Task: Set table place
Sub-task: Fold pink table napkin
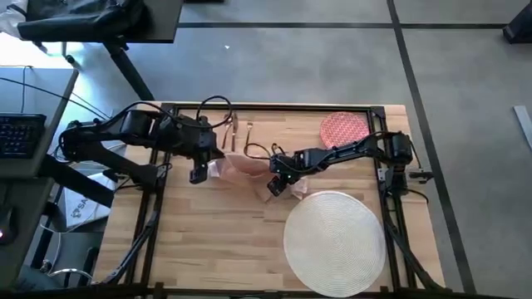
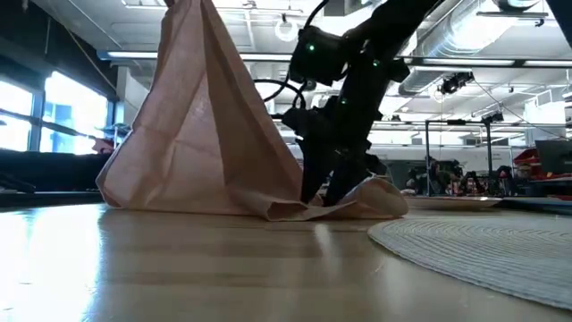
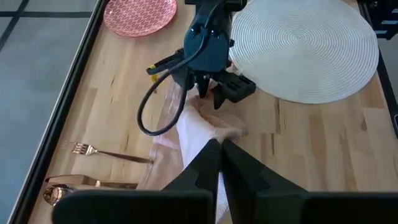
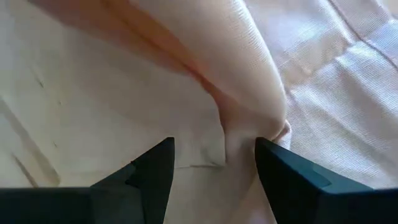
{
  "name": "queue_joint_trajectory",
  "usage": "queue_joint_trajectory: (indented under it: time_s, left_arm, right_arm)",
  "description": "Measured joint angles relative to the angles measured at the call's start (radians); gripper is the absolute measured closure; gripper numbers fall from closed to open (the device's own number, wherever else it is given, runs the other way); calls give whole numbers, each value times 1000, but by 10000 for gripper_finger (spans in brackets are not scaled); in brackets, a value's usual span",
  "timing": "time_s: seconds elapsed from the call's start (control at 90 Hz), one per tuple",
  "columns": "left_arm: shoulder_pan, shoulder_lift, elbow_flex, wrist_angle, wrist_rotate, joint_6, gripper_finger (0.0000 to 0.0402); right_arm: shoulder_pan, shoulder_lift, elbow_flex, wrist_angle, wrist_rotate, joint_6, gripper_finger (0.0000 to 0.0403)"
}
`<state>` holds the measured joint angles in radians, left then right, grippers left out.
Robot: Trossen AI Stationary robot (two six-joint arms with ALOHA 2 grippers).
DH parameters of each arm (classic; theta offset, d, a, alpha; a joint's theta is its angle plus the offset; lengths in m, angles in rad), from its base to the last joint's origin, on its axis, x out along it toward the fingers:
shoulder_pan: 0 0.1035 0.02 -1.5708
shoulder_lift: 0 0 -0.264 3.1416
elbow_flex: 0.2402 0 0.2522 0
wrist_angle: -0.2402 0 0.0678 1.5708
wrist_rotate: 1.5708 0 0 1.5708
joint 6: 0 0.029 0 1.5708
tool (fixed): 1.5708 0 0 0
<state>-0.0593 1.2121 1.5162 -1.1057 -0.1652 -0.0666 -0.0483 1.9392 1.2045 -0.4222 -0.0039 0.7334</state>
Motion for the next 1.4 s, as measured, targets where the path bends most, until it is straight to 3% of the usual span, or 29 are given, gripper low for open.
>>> queue_joint_trajectory:
  time_s: [0.3,0.533,0.622,0.833,1.056,1.267,1.4]
  left_arm:
    - [0,0,0,0,-6,0,402]
    - [0,0,0,0,-31,0,402]
    - [0,0,0,0,-32,0,402]
    - [0,0,0,-1,-32,-8,402]
    - [0,0,0,-2,-31,-8,402]
    - [0,0,0,-2,-32,-3,402]
    - [0,0,0,-2,-32,-3,402]
  right_arm:
    - [0,0,0,8,-34,-20,333]
    - [0,0,-1,15,-44,-60,384]
    - [-4,-7,-2,47,-111,-117,399]
    - [8,-31,-2,125,-344,-288,403]
    - [17,-32,-2,72,-168,-140,386]
    - [-26,4,-2,53,-137,8,310]
    - [-29,38,-2,67,-142,31,283]
